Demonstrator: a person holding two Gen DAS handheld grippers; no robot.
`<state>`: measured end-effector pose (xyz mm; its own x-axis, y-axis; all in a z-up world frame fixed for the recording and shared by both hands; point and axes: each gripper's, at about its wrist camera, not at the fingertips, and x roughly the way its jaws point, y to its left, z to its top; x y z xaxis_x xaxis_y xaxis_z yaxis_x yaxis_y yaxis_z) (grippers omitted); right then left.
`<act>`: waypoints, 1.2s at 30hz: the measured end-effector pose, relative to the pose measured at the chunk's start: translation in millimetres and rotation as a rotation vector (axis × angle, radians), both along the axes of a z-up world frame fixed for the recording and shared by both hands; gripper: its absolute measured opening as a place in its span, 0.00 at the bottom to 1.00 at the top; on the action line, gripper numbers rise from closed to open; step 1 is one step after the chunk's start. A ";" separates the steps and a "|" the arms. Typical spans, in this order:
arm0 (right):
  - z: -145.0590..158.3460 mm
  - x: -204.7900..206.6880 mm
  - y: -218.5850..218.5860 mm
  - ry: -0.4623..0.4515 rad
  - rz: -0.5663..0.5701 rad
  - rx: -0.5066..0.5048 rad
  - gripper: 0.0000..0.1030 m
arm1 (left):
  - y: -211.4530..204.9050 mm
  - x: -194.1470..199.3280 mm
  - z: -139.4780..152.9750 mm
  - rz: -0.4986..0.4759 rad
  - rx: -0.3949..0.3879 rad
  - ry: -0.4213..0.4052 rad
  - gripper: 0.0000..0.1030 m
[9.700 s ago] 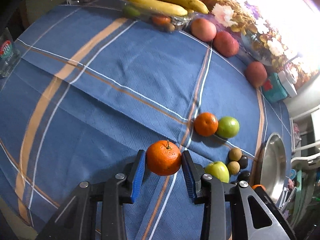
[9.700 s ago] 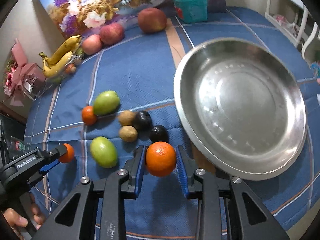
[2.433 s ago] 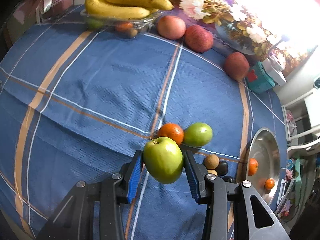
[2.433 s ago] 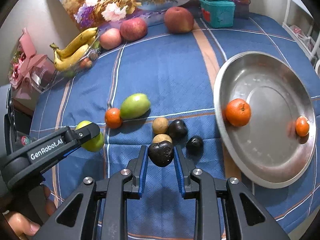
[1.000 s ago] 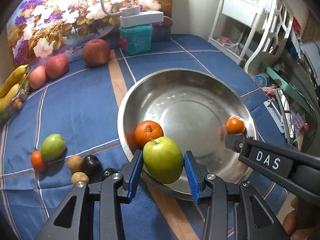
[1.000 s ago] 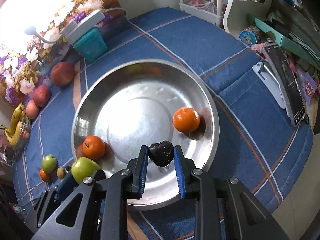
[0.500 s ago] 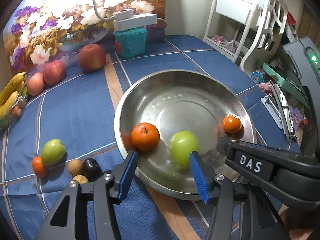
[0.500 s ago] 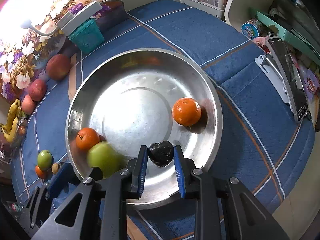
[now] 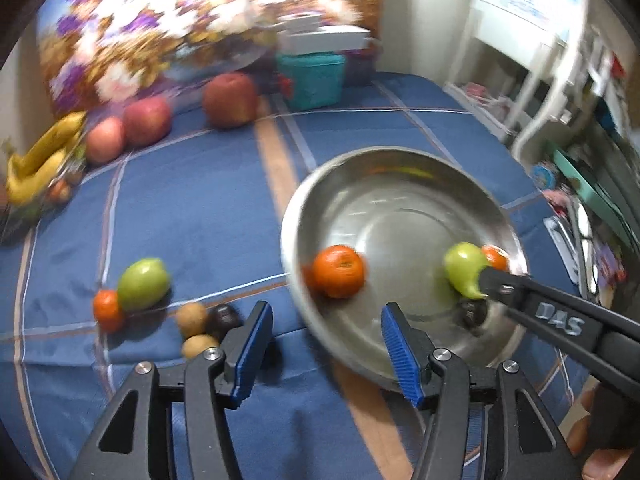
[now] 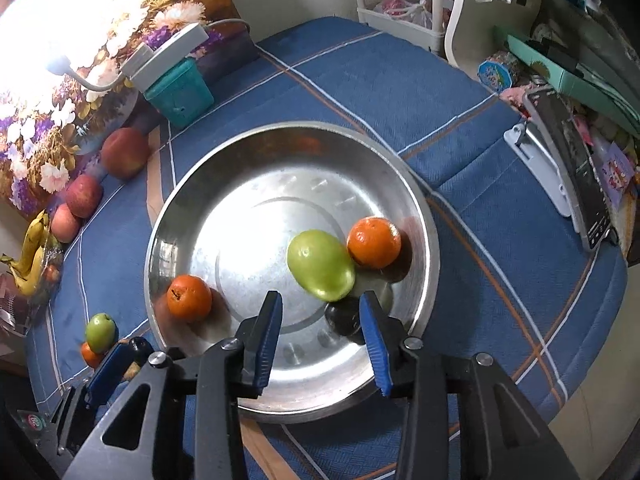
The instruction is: Organize fruits
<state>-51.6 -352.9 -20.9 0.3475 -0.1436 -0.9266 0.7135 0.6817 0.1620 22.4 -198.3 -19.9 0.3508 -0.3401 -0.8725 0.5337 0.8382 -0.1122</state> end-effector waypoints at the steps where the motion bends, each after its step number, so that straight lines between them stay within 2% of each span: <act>1: 2.2 -0.2 0.2 -0.002 0.000 -0.010 0.40 | 5.3 4.3 -0.2 0.030 0.004 0.012 0.61; 3: 5.5 -0.5 0.9 -0.008 -0.003 -0.022 0.43 | 18.9 14.4 -0.8 0.097 0.010 0.044 0.66; 4: 7.3 0.4 1.8 -0.011 0.000 -0.029 0.51 | 25.7 18.9 -1.7 0.125 0.013 0.059 0.67; 6: 10.9 2.8 6.0 -0.018 0.016 -0.044 0.57 | 40.4 27.4 -2.5 0.178 0.019 0.086 0.69; 11: 16.9 19.2 31.9 -0.025 0.120 -0.069 0.57 | 72.7 38.9 -1.2 0.273 0.038 0.105 0.74; 17: 14.0 37.3 71.4 -0.022 0.252 -0.056 0.57 | 101.0 43.7 -2.7 0.341 0.057 0.112 0.79; 21: 10.9 41.9 83.5 -0.012 0.292 -0.064 0.57 | 114.2 52.2 -4.2 0.384 0.035 0.130 0.83; 25: 9.0 42.2 83.7 -0.008 0.288 -0.062 0.57 | 122.2 57.9 -4.4 0.412 0.020 0.133 0.86; 26: 9.3 41.1 82.3 -0.009 0.284 -0.062 0.57 | 124.0 58.4 -4.2 0.424 0.018 0.129 0.93; 27: 8.7 40.3 81.7 -0.012 0.283 -0.063 0.60 | 127.3 59.2 -2.8 0.443 0.019 0.119 1.00; 28: 8.6 40.3 81.6 -0.012 0.284 -0.071 0.65 | 129.1 60.2 -2.2 0.455 0.020 0.109 1.00; 30: 9.2 41.6 83.6 -0.007 0.294 -0.101 0.91 | 133.1 61.1 -0.7 0.471 0.024 0.097 1.00; 36: 7.6 45.7 93.5 -0.011 0.347 -0.148 0.92 | 140.1 61.7 1.6 0.490 0.061 0.054 1.00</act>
<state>-5.9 -259.4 -13.4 0.4089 -0.1476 -0.9006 0.4351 0.8990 0.0502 84.1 -58.2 -18.3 0.4106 -0.0937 -0.9070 0.0696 0.9950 -0.0712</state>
